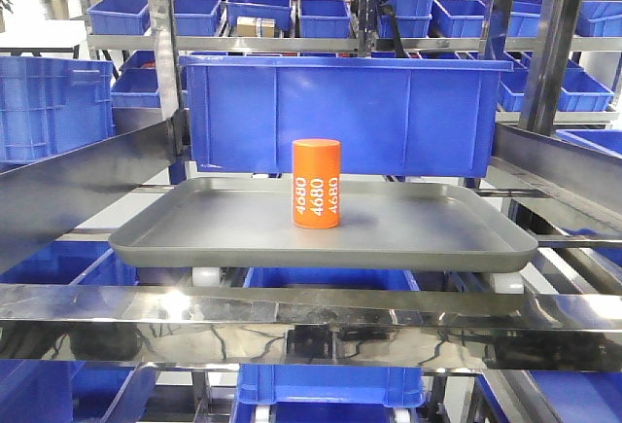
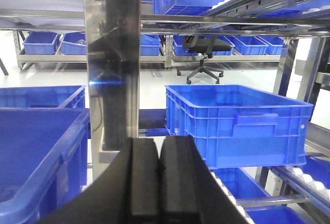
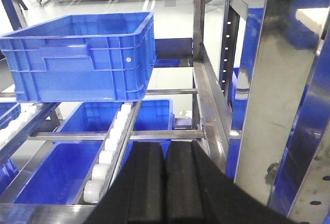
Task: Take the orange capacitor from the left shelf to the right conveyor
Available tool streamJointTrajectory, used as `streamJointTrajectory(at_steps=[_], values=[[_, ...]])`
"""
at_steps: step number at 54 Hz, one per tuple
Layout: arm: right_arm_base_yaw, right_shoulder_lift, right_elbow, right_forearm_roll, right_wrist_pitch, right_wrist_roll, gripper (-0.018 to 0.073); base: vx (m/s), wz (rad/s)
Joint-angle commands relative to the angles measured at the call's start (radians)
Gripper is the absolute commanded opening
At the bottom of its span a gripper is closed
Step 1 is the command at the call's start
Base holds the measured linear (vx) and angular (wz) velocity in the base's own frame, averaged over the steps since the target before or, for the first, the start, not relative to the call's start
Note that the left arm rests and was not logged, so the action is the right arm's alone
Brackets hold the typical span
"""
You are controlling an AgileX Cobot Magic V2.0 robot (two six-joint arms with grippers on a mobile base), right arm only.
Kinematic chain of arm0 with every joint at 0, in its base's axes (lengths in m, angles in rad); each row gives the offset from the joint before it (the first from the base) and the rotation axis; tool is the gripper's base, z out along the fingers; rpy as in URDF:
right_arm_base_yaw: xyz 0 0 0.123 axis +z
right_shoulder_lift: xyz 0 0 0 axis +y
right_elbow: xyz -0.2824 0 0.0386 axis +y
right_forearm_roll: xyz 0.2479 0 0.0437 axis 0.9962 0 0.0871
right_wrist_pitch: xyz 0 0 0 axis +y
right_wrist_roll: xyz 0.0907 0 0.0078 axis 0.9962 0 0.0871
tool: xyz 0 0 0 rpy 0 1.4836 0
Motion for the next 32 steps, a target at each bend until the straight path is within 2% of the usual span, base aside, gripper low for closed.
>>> streamJointTrajectory(at_steps=[1, 32], values=[[-0.006, -0.015, 0.010, -0.004, -0.077, -0.004, -0.0011, 0.00, 0.00], [-0.006, -0.015, 0.010, -0.004, -0.077, -0.004, -0.0011, 0.00, 0.00]])
